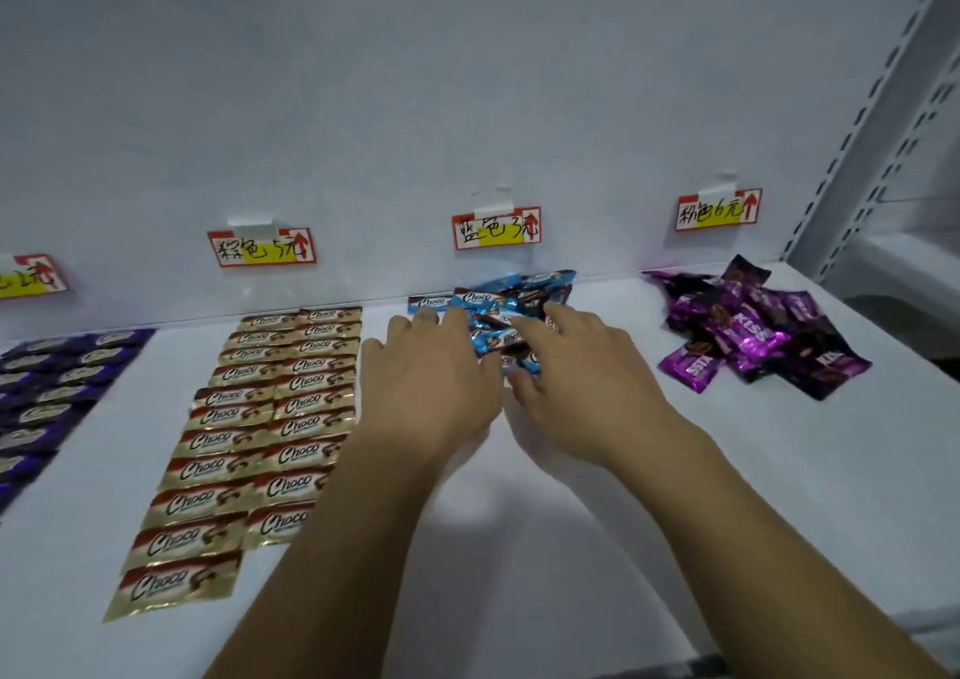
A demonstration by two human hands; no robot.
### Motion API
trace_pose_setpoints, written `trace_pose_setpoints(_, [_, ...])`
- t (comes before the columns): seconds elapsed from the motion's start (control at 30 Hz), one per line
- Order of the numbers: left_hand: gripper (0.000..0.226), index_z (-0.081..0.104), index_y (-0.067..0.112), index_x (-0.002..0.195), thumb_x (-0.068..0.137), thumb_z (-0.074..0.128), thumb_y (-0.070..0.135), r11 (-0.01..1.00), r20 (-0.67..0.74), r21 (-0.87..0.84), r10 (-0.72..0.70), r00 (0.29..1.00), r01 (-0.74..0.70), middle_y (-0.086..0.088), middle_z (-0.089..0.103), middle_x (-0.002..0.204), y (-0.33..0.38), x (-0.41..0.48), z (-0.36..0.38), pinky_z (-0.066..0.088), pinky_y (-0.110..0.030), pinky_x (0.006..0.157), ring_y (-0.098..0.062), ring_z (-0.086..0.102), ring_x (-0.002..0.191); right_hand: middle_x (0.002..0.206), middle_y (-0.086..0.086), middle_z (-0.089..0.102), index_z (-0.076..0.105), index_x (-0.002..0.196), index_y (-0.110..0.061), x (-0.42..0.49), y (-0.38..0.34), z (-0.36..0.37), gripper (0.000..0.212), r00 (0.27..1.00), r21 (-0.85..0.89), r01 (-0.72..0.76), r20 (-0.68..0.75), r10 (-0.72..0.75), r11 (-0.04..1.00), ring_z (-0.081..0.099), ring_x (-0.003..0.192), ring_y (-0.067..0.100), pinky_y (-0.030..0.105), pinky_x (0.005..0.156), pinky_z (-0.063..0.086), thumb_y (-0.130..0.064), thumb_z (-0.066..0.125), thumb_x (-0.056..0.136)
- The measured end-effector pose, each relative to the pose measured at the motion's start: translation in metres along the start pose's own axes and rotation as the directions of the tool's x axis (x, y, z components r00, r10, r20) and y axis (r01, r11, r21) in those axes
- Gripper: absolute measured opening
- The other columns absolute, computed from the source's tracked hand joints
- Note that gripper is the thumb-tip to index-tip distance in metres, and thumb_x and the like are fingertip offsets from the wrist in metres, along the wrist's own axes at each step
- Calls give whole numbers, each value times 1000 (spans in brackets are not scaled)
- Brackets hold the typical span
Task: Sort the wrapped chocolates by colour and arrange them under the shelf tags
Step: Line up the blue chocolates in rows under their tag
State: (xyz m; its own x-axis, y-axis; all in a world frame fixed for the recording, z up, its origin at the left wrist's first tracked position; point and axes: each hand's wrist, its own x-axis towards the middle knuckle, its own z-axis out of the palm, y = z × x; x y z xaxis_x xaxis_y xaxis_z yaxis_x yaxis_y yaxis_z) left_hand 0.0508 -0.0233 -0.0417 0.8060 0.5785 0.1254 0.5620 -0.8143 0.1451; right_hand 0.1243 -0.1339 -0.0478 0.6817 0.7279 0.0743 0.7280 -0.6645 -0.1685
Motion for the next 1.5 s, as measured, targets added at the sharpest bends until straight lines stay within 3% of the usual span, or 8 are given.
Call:
trace_pose_setpoints(0.13, [51, 35, 24, 142, 95, 42, 44, 990, 65, -84, -109, 992, 114, -8, 40, 143, 17, 50, 11, 34, -49, 103, -29, 35, 131, 150, 9, 30, 24, 149, -24, 57, 24, 8, 59, 996, -77, 66, 59, -62, 995, 26, 138, 28, 47, 112, 22, -48, 37, 97])
trace_pose_setpoints(0.37, [50, 31, 33, 144, 97, 28, 50, 954, 74, -184, -226, 971, 236, -12, 32, 150, 33, 88, 55, 19, -57, 113, -34, 22, 141, 138, 9, 36, 29, 146, -26, 95, 55, 26, 54, 995, -18, 70, -65, -71, 997, 34, 126, 29, 45, 110, 25, -49, 32, 97])
trace_pose_setpoints(0.7, [39, 46, 27, 128, 98, 31, 46, 984, 0, -112, -141, 990, 141, -8, 47, 127, 26, 83, 48, 39, -44, 97, -26, 47, 117, 129, 3, 41, 42, 135, -28, 101, 62, 18, 50, 987, 99, 150, 49, -156, 984, 39, 119, 24, 41, 99, 39, -53, 40, 92])
trace_pose_setpoints(0.93, [32, 53, 30, 106, 90, 47, 56, 999, 114, -51, 16, 993, -10, 4, 51, 106, 23, 57, 25, 43, -30, 78, -16, 53, 92, 112, -4, 48, 53, 121, -36, 78, 77, -19, 45, 914, 51, 256, 313, -259, 965, 50, 101, 15, 34, 83, 46, -64, 51, 85])
trace_pose_setpoints(1.03, [34, 54, 31, 112, 89, 52, 57, 983, 191, -182, 52, 980, -17, 6, 49, 113, 15, 55, 17, 44, -30, 85, -14, 51, 100, 115, -5, 59, 59, 118, -33, 71, 85, -20, 33, 952, 84, 221, 198, -233, 972, 55, 103, 15, 34, 85, 47, -51, 43, 96])
trace_pose_setpoints(1.1, [39, 52, 31, 124, 91, 50, 53, 978, 117, -208, 36, 992, -11, 3, 47, 129, 11, 58, 20, 42, -36, 96, -17, 46, 115, 127, -3, 56, 55, 126, -32, 67, 88, -14, 34, 975, 84, 189, 99, -197, 978, 54, 113, 19, 36, 92, 45, -44, 38, 100])
trace_pose_setpoints(1.23, [44, 43, 27, 139, 98, 41, 42, 979, 13, -203, 6, 1000, -3, 3, 35, 150, 6, 69, 32, 34, -43, 108, -20, 34, 133, 142, -2, 48, 48, 137, -28, 67, 85, -9, 39, 971, 51, 210, 106, -214, 976, 45, 126, 21, 40, 104, 38, -38, 34, 102])
trace_pose_setpoints(1.5, [49, 27, 31, 149, 101, 27, 38, 987, 154, -132, 111, 982, -91, 3, 33, 154, 19, 81, 47, 22, -44, 112, -18, 31, 139, 139, -4, 53, 49, 137, -29, 69, 76, -6, 37, 957, 81, 258, 113, -266, 963, 48, 123, 20, 37, 103, 38, -34, 38, 102])
